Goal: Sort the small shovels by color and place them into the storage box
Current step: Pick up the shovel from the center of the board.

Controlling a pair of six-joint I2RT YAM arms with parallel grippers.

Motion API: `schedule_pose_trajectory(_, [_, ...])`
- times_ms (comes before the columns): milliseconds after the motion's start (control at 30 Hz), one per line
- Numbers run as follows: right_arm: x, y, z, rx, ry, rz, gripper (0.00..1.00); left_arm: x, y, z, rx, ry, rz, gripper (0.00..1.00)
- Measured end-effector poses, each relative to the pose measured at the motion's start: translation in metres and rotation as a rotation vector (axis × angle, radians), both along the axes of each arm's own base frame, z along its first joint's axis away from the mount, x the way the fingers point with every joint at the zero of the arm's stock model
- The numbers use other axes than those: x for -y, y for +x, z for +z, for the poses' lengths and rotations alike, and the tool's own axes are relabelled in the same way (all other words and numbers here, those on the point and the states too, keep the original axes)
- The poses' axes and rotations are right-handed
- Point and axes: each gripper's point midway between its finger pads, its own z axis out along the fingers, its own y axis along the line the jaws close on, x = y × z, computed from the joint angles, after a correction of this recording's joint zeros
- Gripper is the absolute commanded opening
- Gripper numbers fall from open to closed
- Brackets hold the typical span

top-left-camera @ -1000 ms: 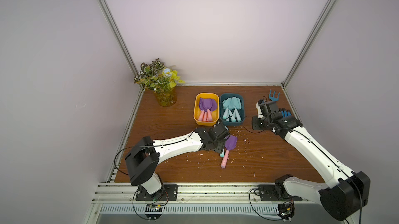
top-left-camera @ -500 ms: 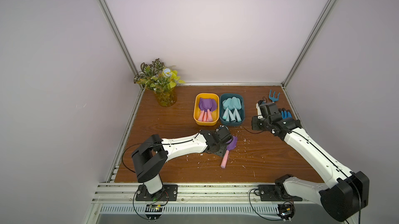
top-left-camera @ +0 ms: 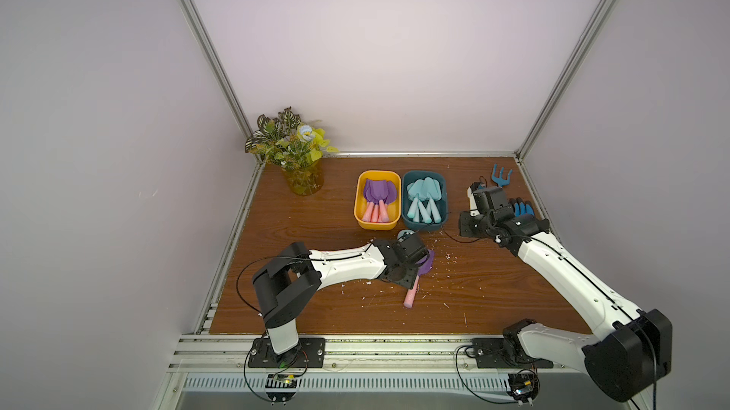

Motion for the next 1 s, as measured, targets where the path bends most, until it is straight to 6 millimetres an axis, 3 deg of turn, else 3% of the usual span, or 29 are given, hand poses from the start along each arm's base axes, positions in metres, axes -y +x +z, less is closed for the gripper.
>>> schedule_pose_trajectory(567, [0.0,0.002,-0.003,-0.005,-0.003,0.0,0.4,0.006,0.009,-0.003,0.025,0.019,0.002,0.52])
schedule_pose_trajectory(1000, [0.0,0.002,-0.004,-0.005,-0.003,0.0,0.4,-0.004,0.01,-0.016,0.024,0.082,0.013,0.45])
